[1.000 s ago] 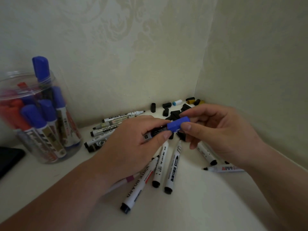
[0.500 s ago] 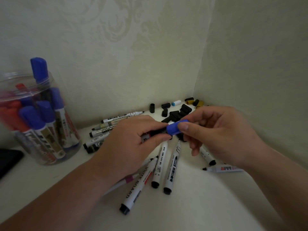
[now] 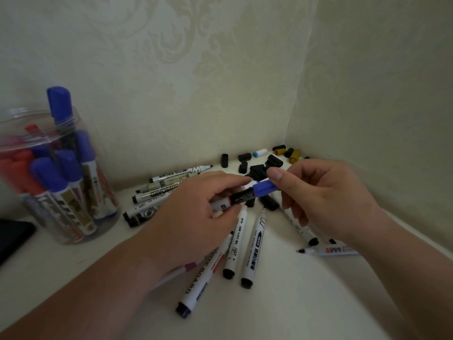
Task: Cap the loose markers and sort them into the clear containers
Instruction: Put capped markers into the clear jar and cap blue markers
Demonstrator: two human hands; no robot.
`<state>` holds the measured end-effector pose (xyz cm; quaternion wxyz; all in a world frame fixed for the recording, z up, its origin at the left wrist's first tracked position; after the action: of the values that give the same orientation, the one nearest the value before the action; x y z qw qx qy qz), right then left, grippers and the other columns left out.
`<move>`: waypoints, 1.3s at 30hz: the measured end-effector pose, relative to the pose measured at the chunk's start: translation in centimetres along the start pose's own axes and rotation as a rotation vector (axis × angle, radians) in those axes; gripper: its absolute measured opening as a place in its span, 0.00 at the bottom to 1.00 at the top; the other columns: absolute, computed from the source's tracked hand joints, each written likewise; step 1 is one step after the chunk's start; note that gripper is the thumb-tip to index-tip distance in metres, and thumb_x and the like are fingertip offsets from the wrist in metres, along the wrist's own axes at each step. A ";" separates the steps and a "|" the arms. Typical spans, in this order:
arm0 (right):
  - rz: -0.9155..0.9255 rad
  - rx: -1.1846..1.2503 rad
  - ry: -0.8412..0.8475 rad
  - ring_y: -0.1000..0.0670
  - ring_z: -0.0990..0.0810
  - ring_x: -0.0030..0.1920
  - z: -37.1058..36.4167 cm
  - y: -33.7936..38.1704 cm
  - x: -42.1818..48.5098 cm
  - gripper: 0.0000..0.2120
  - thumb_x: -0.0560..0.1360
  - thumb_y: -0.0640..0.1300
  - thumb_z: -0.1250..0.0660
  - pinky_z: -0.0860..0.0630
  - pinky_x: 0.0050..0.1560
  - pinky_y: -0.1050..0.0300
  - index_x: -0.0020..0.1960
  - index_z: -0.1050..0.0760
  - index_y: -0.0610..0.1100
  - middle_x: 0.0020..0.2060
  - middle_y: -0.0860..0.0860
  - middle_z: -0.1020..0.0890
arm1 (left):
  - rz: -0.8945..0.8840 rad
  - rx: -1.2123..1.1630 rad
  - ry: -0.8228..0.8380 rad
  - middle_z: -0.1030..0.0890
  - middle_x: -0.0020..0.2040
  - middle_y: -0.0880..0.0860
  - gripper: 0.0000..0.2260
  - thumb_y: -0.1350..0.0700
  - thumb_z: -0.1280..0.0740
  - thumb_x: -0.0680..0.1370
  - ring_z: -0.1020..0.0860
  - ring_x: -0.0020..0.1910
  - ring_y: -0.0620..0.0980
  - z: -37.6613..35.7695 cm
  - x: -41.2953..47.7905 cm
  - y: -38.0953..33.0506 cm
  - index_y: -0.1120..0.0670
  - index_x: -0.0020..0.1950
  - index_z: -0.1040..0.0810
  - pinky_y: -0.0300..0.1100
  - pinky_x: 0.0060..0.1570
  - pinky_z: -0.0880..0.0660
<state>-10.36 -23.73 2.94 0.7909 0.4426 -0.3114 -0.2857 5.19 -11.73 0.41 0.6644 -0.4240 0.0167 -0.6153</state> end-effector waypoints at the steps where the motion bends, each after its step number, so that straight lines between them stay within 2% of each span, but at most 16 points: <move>1: -0.002 0.013 -0.004 0.48 0.25 0.23 0.1 -0.1 0.1 0.19 0.68 0.61 0.31 0.27 0.25 0.57 0.34 0.21 0.45 0.26 0.48 0.19 | 0.013 -0.023 -0.003 0.19 0.52 0.36 0.19 0.60 0.28 0.76 0.21 0.55 0.37 0.1 0.0 0.2 0.42 0.64 0.20 0.31 0.55 0.24; 3: -0.001 0.036 -0.001 0.48 0.24 0.24 0.2 -0.3 0.2 0.17 0.68 0.60 0.30 0.27 0.26 0.58 0.34 0.20 0.45 0.26 0.47 0.19 | 0.014 -0.017 0.004 0.20 0.52 0.36 0.17 0.60 0.27 0.76 0.21 0.53 0.38 0.1 0.1 0.3 0.43 0.61 0.18 0.29 0.54 0.26; 7: -0.011 0.177 0.044 0.45 0.24 0.28 0.3 -1.0 0.5 0.13 0.67 0.56 0.28 0.26 0.29 0.54 0.40 0.16 0.45 0.32 0.43 0.17 | -0.012 0.051 -0.004 0.21 0.44 0.35 0.13 0.57 0.27 0.77 0.22 0.48 0.38 0.4 0.2 -0.2 0.44 0.59 0.17 0.27 0.48 0.29; 10: -0.022 0.267 0.073 0.46 0.23 0.30 0.3 -1.7 0.8 0.06 0.72 0.45 0.28 0.26 0.27 0.55 0.44 0.16 0.42 0.34 0.42 0.17 | 0.027 0.040 -0.002 0.21 0.46 0.33 0.13 0.58 0.28 0.77 0.24 0.50 0.35 0.6 0.3 -0.2 0.44 0.60 0.17 0.23 0.48 0.32; 12: -0.030 0.306 0.041 0.46 0.23 0.31 0.7 -2.0 1.0 0.03 0.74 0.37 0.29 0.27 0.27 0.56 0.47 0.17 0.40 0.35 0.42 0.17 | 0.092 0.031 0.013 0.20 0.47 0.34 0.14 0.57 0.29 0.78 0.24 0.51 0.32 0.7 0.3 0.2 0.42 0.60 0.18 0.21 0.48 0.32; 14: -0.045 0.306 -0.068 0.47 0.23 0.32 1.8 -2.3 1.3 0.03 0.75 0.34 0.30 0.28 0.27 0.55 0.47 0.18 0.39 0.35 0.41 0.17 | 0.194 0.001 0.007 0.19 0.45 0.36 0.11 0.55 0.28 0.77 0.23 0.49 0.32 0.7 0.4 1.0 0.41 0.57 0.18 0.21 0.45 0.30; 16: -0.066 0.167 -0.198 0.48 0.23 0.31 3.4 -2.7 1.8 0.03 0.75 0.36 0.28 0.28 0.30 0.54 0.47 0.18 0.42 0.36 0.41 0.17 | 0.274 0.006 -0.031 0.18 0.42 0.37 0.09 0.54 0.26 0.76 0.22 0.45 0.32 0.9 0.6 1.9 0.41 0.52 0.18 0.23 0.41 0.29; 18: -0.106 -0.102 -0.262 0.51 0.24 0.32 4.8 -3.4 2.4 0.04 0.74 0.41 0.26 0.28 0.33 0.56 0.46 0.20 0.47 0.37 0.44 0.17 | 0.331 0.048 -0.035 0.19 0.40 0.37 0.07 0.52 0.25 0.75 0.22 0.42 0.32 1.1 0.7 2.4 0.40 0.49 0.19 0.23 0.38 0.29; 20: -0.148 -0.336 -0.229 0.52 0.24 0.33 5.5 -4.0 2.8 0.05 0.73 0.43 0.25 0.29 0.33 0.59 0.44 0.22 0.48 0.37 0.48 0.19 | 0.366 0.077 -0.015 0.20 0.38 0.38 0.06 0.51 0.25 0.74 0.23 0.40 0.32 1.1 0.7 2.4 0.41 0.47 0.20 0.25 0.35 0.29; 23: -0.180 -0.488 -0.117 0.52 0.22 0.35 5.2 -4.6 3.1 0.03 0.74 0.44 0.27 0.27 0.34 0.59 0.44 0.20 0.49 0.38 0.50 0.19 | 0.398 0.133 0.038 0.21 0.36 0.42 0.08 0.51 0.24 0.73 0.22 0.36 0.37 0.8 0.5 2.1 0.44 0.44 0.23 0.30 0.32 0.28; 25: -0.178 -0.532 -0.079 0.53 0.22 0.37 5.0 -4.8 3.1 0.02 0.75 0.45 0.28 0.27 0.34 0.61 0.47 0.20 0.50 0.39 0.52 0.20 | 0.400 0.216 0.084 0.22 0.36 0.45 0.09 0.51 0.25 0.74 0.24 0.34 0.42 0.8 0.3 1.9 0.45 0.43 0.25 0.32 0.31 0.32; 27: -0.162 -0.549 -0.090 0.54 0.23 0.37 5.0 -5.0 3.3 0.03 0.76 0.45 0.29 0.29 0.33 0.61 0.49 0.20 0.51 0.40 0.53 0.21 | 0.386 0.279 0.107 0.23 0.37 0.46 0.10 0.50 0.25 0.74 0.26 0.33 0.42 1.0 0.3 1.7 0.47 0.41 0.27 0.32 0.30 0.36; 31: -0.110 -0.543 -0.199 0.56 0.25 0.38 5.9 -5.7 3.8 0.05 0.77 0.44 0.30 0.32 0.35 0.63 0.51 0.20 0.52 0.40 0.57 0.22 | 0.368 0.328 0.131 0.24 0.37 0.44 0.10 0.49 0.26 0.74 0.26 0.35 0.40 1.0 0.2 1.4 0.46 0.39 0.26 0.32 0.31 0.37; 34: -0.104 -0.526 -0.285 0.56 0.25 0.39 6.8 -6.5 4.4 0.07 0.77 0.44 0.29 0.33 0.35 0.63 0.54 0.21 0.51 0.41 0.56 0.22 | 0.336 0.342 0.148 0.23 0.37 0.44 0.09 0.48 0.26 0.74 0.26 0.36 0.40 0.7 0.1 1.4 0.46 0.39 0.26 0.32 0.32 0.36; 39: -0.142 -0.537 -0.313 0.56 0.24 0.39 6.7 -7.9 5.4 0.07 0.76 0.43 0.29 0.30 0.36 0.61 0.54 0.21 0.48 0.42 0.56 0.22 | 0.309 0.394 0.193 0.24 0.38 0.44 0.09 0.47 0.27 0.74 0.27 0.36 0.39 0.2 0.0 1.7 0.46 0.40 0.26 0.32 0.31 0.37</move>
<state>-13.28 -34.64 0.05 0.8001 0.1889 -0.3112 -0.4768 6.68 -11.84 -0.43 0.8153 -0.2183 0.0244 -0.5357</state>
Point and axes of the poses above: each hand's wrist, its own x-axis towards the middle knuckle, its own z-axis out of the back of the hand, y = z × x, the point moved 4 cm from there along x, towards the middle knuckle
